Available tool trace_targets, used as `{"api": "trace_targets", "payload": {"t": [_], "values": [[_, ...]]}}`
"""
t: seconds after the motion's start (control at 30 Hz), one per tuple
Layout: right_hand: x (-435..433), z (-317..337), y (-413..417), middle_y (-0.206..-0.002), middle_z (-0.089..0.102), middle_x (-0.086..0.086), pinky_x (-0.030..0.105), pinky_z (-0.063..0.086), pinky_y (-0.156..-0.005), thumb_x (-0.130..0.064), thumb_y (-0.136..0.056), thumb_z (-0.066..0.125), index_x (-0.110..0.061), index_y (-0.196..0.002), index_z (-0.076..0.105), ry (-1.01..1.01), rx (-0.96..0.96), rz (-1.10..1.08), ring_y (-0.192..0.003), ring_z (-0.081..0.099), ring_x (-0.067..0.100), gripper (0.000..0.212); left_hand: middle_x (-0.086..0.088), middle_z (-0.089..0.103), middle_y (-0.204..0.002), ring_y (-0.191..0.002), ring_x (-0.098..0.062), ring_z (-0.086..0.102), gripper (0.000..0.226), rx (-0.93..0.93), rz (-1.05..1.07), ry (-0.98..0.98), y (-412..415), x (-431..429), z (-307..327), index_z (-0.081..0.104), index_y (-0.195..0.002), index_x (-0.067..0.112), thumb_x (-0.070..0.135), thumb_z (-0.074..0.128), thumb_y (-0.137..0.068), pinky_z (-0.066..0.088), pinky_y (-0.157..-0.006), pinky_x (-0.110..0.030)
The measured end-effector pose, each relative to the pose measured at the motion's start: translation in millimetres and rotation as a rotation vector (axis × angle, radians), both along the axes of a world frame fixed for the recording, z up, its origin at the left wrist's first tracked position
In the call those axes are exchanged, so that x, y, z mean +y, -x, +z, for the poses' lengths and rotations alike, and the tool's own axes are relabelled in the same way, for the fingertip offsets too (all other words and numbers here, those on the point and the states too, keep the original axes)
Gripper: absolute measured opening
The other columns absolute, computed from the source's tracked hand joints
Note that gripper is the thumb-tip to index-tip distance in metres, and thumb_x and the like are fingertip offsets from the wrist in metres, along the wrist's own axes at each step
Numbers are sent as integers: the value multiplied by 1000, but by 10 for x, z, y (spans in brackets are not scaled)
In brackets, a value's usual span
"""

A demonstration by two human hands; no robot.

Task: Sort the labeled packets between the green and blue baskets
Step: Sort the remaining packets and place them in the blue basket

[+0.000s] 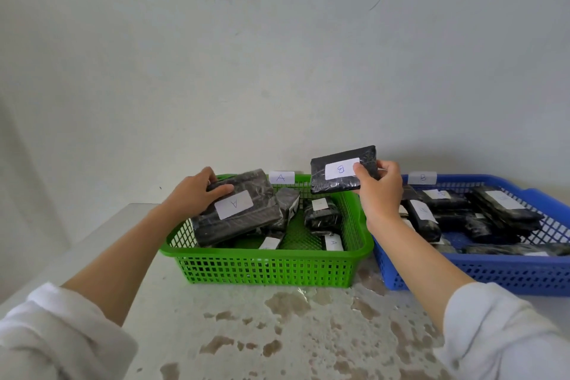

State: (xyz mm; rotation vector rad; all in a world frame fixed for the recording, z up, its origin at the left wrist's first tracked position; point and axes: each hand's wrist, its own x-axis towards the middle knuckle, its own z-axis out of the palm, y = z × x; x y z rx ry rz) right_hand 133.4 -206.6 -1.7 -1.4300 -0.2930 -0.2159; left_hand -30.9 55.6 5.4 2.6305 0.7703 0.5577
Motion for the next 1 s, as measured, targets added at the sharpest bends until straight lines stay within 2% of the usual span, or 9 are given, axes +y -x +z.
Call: {"api": "trace_targets", "payload": {"t": [0.17, 0.33, 0.47, 0.53, 0.63, 0.7, 0.87, 0.93, 1.0], "values": [[88, -72, 0, -92, 58, 1, 50, 51, -86, -20, -85, 66, -14, -103, 49, 55, 12, 47, -93, 60, 26, 26, -4, 54, -68, -59, -19, 49, 38, 84, -28, -32, -63, -38, -118, 47, -97, 9, 47, 52, -90, 35, -52, -28], [150, -124, -32, -97, 60, 5, 50, 51, -85, -21, -84, 66, -13, -104, 49, 85, 7, 62, -94, 61, 27, 27, 5, 49, -71, -72, -21, 50, 35, 73, 12, -119, -137, -34, -218, 49, -102, 16, 49, 49, -90, 40, -74, -34], [185, -149, -30, -98, 61, 5, 49, 52, -84, -21, -85, 66, -11, -108, 50, 110, -15, 63, -93, 61, 24, 30, 1, 55, -69, -67, -23, 53, 34, 25, -15, -40, -149, -26, -271, 52, -101, 13, 46, 51, -91, 42, -64, -34], [185, -152, -23, -100, 62, 6, 47, 53, -83, -22, -85, 66, -11, -108, 51, 119, -21, 64, -93, 62, 24, 30, -4, 63, -82, -75, -23, 56, 34, 44, -15, -27, -140, -41, -276, 55, -102, 15, 46, 50, -90, 46, -70, -36], [143, -148, -2, -101, 64, 7, 40, 52, -80, -23, -85, 66, -11, -108, 55, 117, -35, 59, -93, 62, 23, 28, 2, 59, -112, -105, -20, 53, 32, 36, 16, -138, -155, -139, -268, 58, -110, 23, 47, 51, -90, 40, -92, -44], [79, -124, 21, -101, 66, 7, 35, 51, -76, -24, -84, 66, -11, -107, 59, 107, -38, 64, -91, 62, 21, 27, 3, 57, -114, -111, -19, 50, 32, -66, 5, -173, -201, -328, -223, 60, -111, 24, 46, 50, -90, 37, -97, -46], [-207, 13, 77, -92, 68, 6, 28, 53, -70, -18, -77, 75, -12, -100, 59, -17, 22, 178, -80, 64, 15, 29, 6, 67, -100, -89, -4, 59, 35, -375, -317, 274, -527, -1198, 34, 66, -108, 19, 45, 52, -90, 42, -76, -15], [-331, 85, 77, -86, 69, 4, 25, 53, -63, -18, -75, 77, -13, -99, 57, -38, 32, 197, -72, 65, 12, 31, 4, 71, -95, -82, -2, 62, 28, -387, -435, 464, -669, -1516, 106, 67, -106, 17, 37, 59, -88, 44, -73, -13], [-558, 176, 21, -83, 69, 4, 31, 53, -64, -19, -75, 77, -12, -101, 56, -68, 58, 168, -70, 65, 15, 34, 0, 70, -87, -71, -4, 63, 23, -411, -497, 575, -817, -1809, 163, 66, -107, 12, 23, 65, -86, 49, -64, -15]]}}
